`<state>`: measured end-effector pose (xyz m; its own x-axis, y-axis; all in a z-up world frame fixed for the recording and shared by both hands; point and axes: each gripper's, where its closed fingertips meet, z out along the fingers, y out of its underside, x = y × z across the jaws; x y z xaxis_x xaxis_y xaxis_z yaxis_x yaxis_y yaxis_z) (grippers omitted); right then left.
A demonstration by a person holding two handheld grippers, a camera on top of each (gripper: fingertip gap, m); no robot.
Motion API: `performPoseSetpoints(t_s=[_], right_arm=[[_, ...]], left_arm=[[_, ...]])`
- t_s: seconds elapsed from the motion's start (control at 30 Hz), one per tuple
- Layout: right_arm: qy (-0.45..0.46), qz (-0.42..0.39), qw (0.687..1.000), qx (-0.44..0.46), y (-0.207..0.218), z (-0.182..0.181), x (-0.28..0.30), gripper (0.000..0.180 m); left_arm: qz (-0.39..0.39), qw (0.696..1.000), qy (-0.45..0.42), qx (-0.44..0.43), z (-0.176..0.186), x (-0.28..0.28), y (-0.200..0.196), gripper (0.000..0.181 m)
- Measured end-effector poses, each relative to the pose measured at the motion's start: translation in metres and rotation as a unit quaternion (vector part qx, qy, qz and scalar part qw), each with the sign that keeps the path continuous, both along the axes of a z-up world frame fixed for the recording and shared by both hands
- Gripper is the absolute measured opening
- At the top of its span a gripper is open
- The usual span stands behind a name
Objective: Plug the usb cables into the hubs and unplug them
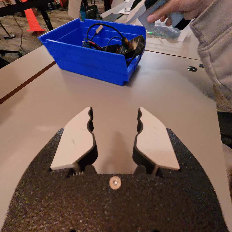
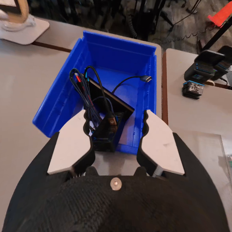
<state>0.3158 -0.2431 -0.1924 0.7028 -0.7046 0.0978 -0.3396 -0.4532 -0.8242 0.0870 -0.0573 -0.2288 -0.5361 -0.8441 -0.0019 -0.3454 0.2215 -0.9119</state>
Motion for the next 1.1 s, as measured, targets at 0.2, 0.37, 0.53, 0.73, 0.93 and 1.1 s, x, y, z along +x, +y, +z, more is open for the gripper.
performPoseSetpoints(t_s=[0.2, 0.37, 0.53, 0.73, 0.93, 1.1], right_arm=[[-0.039, 0.010, 0.990, 0.134, -0.006, 0.007, -0.057, 0.083], [-0.061, -0.021, 0.982, 0.176, -0.014, 0.012, -0.059, 0.085], [-0.094, -0.025, 0.976, 0.193, -0.018, 0.023, -0.056, 0.086], [-0.098, 0.002, 0.973, 0.207, -0.007, 0.032, -0.065, 0.084], [-0.112, 0.028, 0.969, 0.216, 0.002, 0.045, -0.079, 0.081], [-0.119, 0.053, 0.969, 0.209, 0.017, 0.048, -0.092, 0.078]], left_arm=[[0.009, 1.000, 0.005, 0.006, -0.003, 0.054, -0.054, 0.070], [0.092, 0.995, 0.027, -0.039, 0.001, 0.107, -0.075, 0.073], [0.165, 0.983, 0.055, -0.053, -0.010, 0.145, -0.095, 0.081], [0.235, 0.970, 0.017, 0.055, -0.027, 0.182, -0.072, 0.060], [0.285, 0.955, -0.012, 0.087, -0.027, 0.156, 0.017, 0.009], [0.287, 0.955, -0.025, 0.076, -0.027, 0.074, 0.090, 0.008]])
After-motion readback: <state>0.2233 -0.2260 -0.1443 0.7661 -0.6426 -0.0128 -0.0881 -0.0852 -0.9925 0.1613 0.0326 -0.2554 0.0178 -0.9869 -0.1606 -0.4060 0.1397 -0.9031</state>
